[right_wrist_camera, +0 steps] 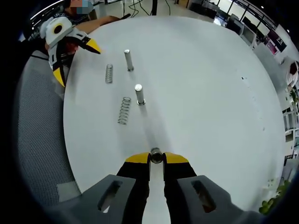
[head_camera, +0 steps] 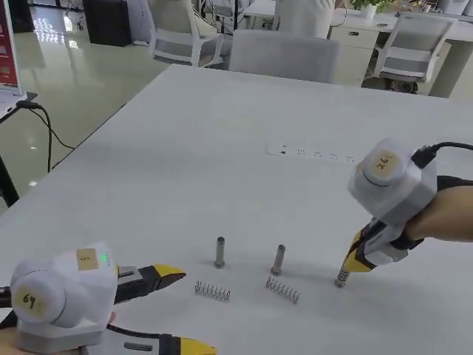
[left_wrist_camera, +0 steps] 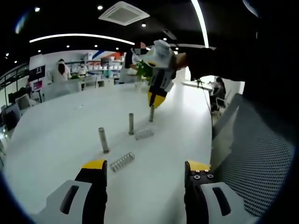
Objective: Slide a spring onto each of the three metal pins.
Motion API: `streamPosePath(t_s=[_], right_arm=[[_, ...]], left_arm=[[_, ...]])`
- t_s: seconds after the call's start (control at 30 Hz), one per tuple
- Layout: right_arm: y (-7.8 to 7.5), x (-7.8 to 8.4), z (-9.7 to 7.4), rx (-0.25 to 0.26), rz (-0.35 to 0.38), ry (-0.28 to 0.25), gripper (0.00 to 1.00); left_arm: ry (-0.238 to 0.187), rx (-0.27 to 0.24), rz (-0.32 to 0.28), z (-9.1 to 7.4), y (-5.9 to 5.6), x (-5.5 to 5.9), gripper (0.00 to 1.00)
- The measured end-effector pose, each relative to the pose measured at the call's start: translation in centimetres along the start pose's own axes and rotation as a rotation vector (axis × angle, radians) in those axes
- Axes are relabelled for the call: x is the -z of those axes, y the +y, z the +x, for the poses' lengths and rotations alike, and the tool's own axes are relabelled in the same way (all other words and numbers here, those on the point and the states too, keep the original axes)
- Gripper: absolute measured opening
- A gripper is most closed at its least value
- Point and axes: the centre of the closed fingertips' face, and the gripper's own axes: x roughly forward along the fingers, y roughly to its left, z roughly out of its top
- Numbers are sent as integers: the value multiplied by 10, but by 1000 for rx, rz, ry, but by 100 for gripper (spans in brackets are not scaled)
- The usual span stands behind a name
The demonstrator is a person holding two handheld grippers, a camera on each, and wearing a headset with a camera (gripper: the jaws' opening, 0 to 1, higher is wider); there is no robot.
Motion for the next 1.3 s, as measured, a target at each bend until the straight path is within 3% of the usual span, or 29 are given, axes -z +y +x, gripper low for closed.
streamPosePath(t_s=[0.83,1.3], right_arm=[[-4,4,10,7,-4,-2,9],[-3,1,7,22,-5,-30,22]], left_arm=[[5,4,3,-1,-1,0,61],[5,5,1,-1,-2,0,61]])
